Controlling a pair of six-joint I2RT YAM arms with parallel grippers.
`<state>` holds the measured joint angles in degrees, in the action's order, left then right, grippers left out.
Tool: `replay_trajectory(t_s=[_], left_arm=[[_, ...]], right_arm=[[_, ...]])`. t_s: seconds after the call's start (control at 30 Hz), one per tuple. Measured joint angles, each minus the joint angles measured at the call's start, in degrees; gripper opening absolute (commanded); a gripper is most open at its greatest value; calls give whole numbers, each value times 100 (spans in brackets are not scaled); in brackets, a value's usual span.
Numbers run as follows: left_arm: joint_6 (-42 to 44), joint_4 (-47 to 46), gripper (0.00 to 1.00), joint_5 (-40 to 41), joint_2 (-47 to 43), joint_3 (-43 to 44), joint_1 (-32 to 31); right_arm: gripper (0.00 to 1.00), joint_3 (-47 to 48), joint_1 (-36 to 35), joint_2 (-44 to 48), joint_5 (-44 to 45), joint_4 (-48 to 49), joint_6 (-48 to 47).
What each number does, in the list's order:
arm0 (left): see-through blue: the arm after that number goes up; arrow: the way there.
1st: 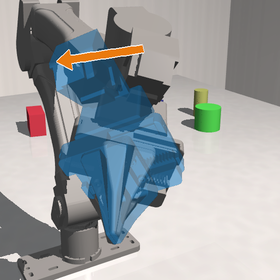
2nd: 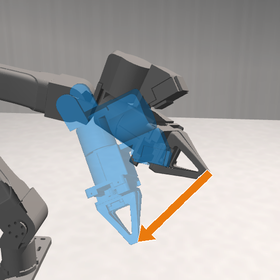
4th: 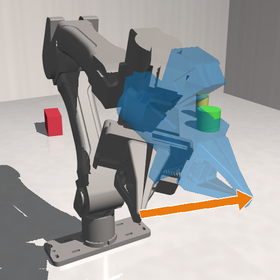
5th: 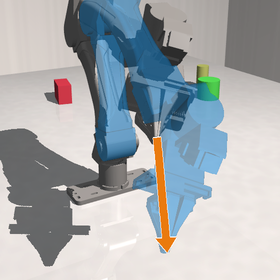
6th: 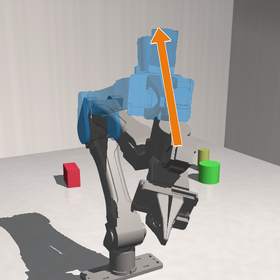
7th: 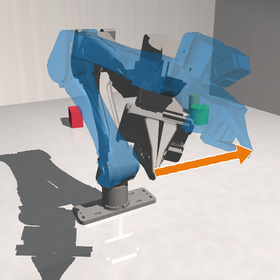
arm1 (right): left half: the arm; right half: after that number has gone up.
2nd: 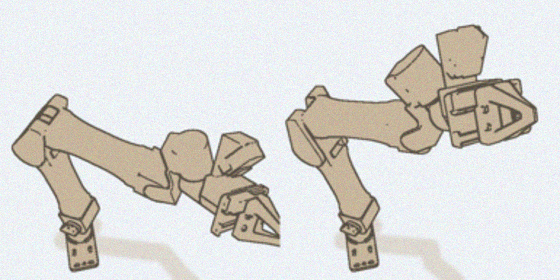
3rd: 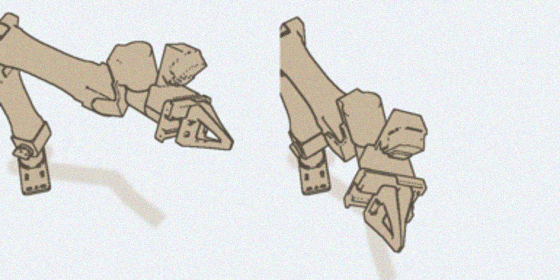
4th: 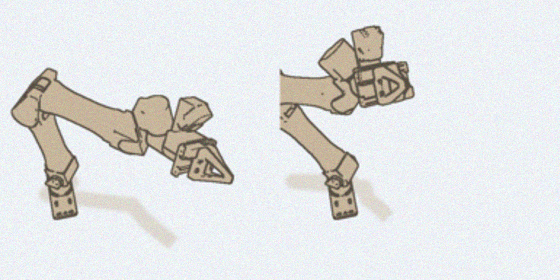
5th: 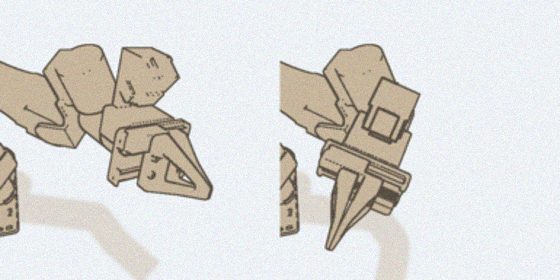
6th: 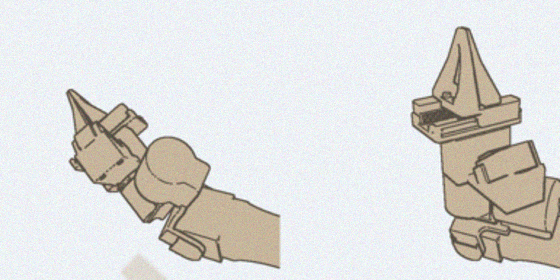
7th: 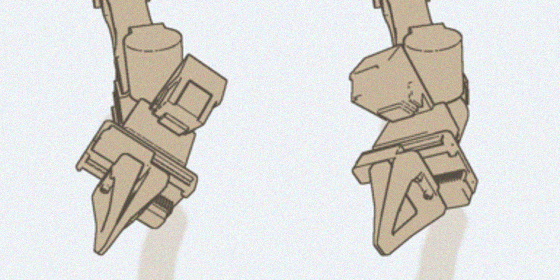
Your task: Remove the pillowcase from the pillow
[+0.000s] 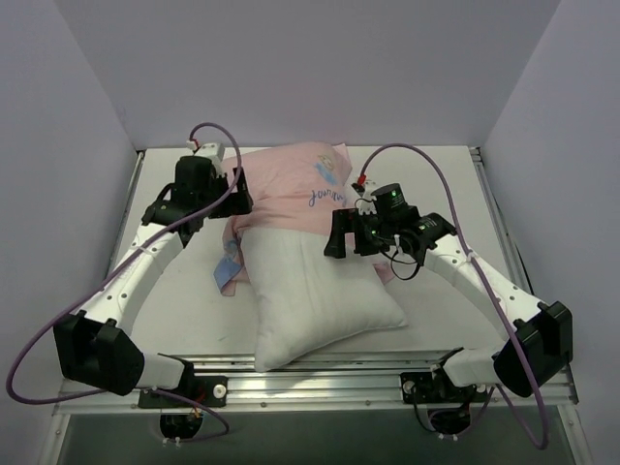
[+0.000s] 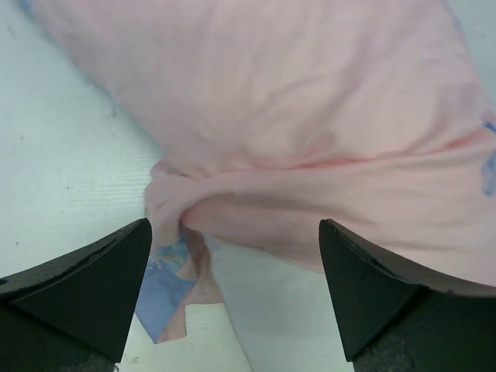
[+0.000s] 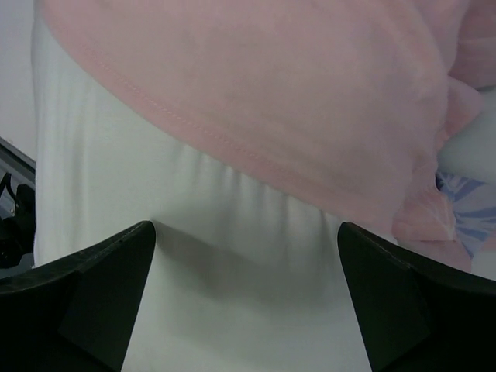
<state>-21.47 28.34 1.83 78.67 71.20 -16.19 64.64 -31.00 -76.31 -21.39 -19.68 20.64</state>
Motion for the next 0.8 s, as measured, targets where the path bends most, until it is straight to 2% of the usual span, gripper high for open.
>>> replay_trajectory(t_s=[0.17, 0.37, 0.47, 0.5, 0.53, 0.57, 0.6, 0.63, 0.8], left_arm=[[804, 142, 97, -96, 352, 1069, -844], [1451, 186, 98, -387, 1519, 2236, -1453], [1742, 326, 100, -457, 2262, 2841, -1646], [1821, 376, 100, -485, 2474, 3016, -1692], [1908, 470, 100, -522, 2680, 3204, -1733], [1982, 553, 100, -560, 2863, 3368, -1779], [2063, 638, 100, -586, 3023, 3523, -1823], [2135, 710, 96, -614, 3161, 3652, -1867], [2398, 922, 93, -662, 3464, 3936, -2039]], right_arm=[[100, -111, 72, 2, 446, 35, 280], [98, -501, 107, -59, 76, 522, 334], [64, -704, 111, -227, -216, 909, 334], [28, -782, 125, -278, -321, 1036, 321], [13, -848, 136, -323, -420, 1150, 323], [3, -914, 146, -361, -516, 1274, 367], [0, -968, 146, -382, -577, 1386, 380], [0, -1010, 146, -393, -629, 1488, 389], [0, -1082, 144, -393, -767, 1733, 343]])
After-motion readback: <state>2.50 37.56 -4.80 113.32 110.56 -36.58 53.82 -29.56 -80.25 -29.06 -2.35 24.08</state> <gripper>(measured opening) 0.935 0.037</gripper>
